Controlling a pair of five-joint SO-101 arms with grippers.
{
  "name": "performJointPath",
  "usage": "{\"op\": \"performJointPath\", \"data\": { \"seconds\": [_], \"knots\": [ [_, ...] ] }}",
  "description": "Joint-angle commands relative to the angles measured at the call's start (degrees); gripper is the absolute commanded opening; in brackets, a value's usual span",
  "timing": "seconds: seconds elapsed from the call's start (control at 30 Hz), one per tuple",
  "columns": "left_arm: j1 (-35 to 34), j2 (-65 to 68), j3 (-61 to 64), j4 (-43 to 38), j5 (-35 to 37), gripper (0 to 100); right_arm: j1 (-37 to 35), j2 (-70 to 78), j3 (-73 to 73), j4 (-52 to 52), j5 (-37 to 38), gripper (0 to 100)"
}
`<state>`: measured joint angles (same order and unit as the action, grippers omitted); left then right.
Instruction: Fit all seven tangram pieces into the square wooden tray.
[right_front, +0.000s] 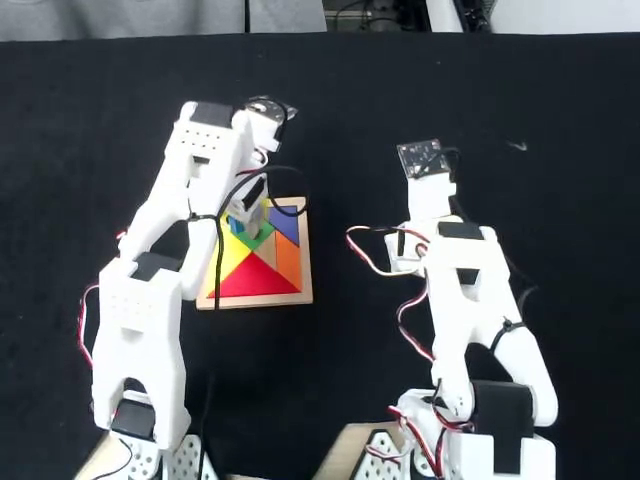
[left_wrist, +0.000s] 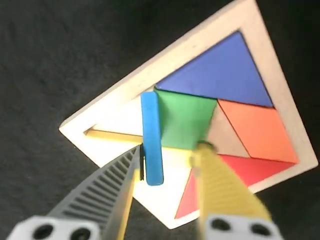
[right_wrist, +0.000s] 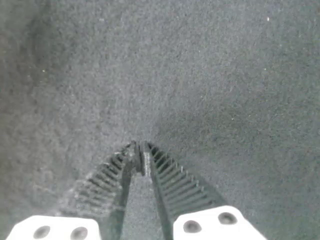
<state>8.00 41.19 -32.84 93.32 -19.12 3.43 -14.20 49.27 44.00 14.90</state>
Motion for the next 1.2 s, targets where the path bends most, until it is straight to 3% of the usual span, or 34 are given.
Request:
{"op": "performJointPath", "data": {
  "seconds": [0.0,0.43,0.97,1.17],
  "knots": [
    [-1.01,-0.79,-4.09,1.23,-2.11,28,-0.88,-0.31,-0.84,-0.79,0.44,1.1],
    [-8.84,-0.62,-7.16,-1.58,-2.29,28,-0.88,-0.31,-0.84,-0.70,0.44,1.1],
    [-10.15,-1.41,-13.76,-0.79,-5.45,28,-0.88,-0.31,-0.84,-0.88,0.44,1.1],
    [-12.88,-10.02,-30.02,7.47,2.99,28,-0.88,-0.31,-0.84,-0.97,0.44,1.1]
  ]
}}
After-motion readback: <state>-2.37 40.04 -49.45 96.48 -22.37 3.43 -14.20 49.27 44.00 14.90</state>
